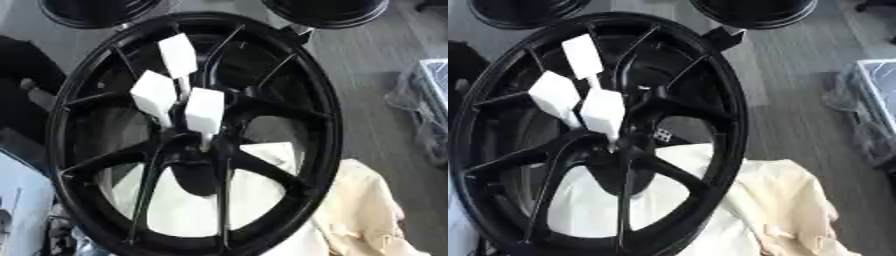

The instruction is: Pull the pin out of the wheel hub.

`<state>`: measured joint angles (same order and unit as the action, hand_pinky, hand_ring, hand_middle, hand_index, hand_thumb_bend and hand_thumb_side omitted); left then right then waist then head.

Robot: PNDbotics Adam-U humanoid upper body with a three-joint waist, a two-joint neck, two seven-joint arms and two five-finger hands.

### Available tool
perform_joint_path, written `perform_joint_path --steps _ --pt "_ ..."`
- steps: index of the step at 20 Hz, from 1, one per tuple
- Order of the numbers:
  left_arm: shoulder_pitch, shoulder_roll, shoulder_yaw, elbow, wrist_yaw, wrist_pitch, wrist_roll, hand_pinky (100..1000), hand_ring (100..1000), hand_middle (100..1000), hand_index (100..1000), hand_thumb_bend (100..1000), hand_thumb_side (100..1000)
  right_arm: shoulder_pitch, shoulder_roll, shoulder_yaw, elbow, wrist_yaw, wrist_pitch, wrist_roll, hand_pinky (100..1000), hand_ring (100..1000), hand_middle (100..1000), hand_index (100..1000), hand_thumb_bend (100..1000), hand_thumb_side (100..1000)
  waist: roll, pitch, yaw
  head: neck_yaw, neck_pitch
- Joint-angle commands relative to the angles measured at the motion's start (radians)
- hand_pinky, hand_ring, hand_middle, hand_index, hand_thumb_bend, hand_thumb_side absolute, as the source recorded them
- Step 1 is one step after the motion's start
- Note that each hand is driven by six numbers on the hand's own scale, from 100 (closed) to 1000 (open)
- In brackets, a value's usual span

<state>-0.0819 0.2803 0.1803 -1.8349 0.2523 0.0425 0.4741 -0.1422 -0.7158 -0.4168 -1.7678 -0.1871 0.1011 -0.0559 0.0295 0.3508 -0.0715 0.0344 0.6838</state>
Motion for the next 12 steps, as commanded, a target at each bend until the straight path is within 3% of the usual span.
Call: perform_joint_path --steps 1,7,12 --pt "-0.015 0.011 -0.005 -0.015 0.002 -0.002 -0.006 787 806 672 725 158 861 -0.036 -0.003 0.026 -0.024 -0.057 -0.039 -0.056 1000 849 760 866 100 380 -0.001 -0.025 0.004 -0.009 0.000" --pt "-0.032 0.009 -0.016 -0.019 0.004 -0.004 -0.009 786 812 671 724 158 858 -0.084 0.032 0.102 0.006 -0.160 -0.121 -0.149 1000 831 743 855 100 334 0.002 -0.024 0.017 -0.014 0.000" --pt "-0.040 0.004 -0.020 -0.022 0.005 -0.006 -0.011 784 813 672 724 159 857 -0.096 0.054 0.125 0.035 -0.219 -0.140 -0.139 1000 823 735 849 100 347 0.004 -0.020 0.024 -0.009 0.004"
